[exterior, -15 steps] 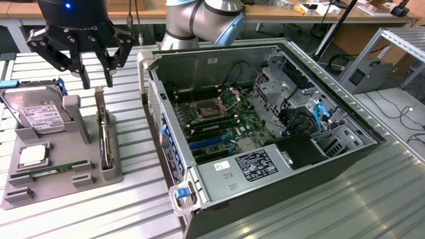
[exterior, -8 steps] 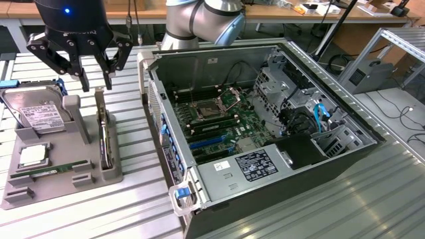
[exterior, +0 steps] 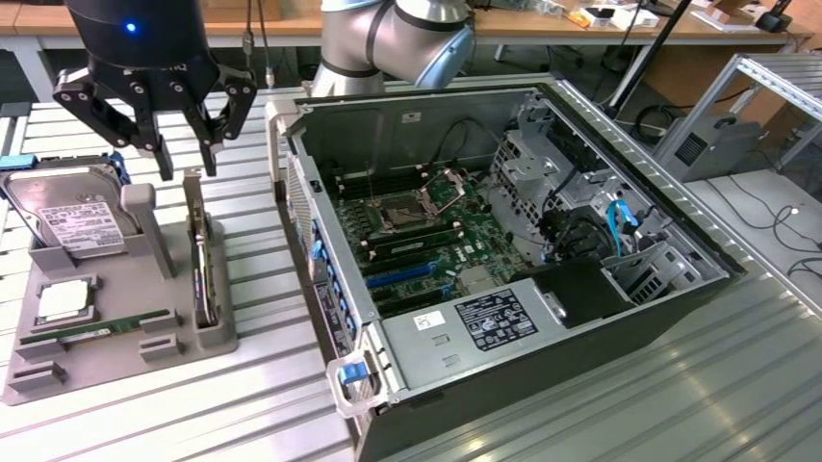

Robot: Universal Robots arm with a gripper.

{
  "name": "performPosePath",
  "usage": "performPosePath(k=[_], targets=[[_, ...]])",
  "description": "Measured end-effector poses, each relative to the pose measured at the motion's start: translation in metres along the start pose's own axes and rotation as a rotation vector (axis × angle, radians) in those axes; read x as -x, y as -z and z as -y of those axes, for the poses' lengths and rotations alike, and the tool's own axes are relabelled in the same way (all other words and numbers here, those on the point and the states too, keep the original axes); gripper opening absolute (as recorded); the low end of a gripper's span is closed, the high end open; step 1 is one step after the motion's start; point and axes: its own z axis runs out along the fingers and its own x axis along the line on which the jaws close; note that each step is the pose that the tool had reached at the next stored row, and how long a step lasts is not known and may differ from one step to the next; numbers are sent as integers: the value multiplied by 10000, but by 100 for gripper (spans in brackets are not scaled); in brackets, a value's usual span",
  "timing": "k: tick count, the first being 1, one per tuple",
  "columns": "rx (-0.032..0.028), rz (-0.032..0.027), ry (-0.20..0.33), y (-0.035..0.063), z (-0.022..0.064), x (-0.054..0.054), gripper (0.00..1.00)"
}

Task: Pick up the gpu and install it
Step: 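Pick up the gpu and move the gpu toward the slot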

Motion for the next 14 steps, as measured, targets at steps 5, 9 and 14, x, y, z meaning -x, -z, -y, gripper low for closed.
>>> performPosePath(k=[5, 9, 14], targets=[[12, -1, -1, -20, 2, -1, 42], [20, -2, 0, -34, 4, -1, 42], [30, -2, -1, -51, 5, -1, 42]])
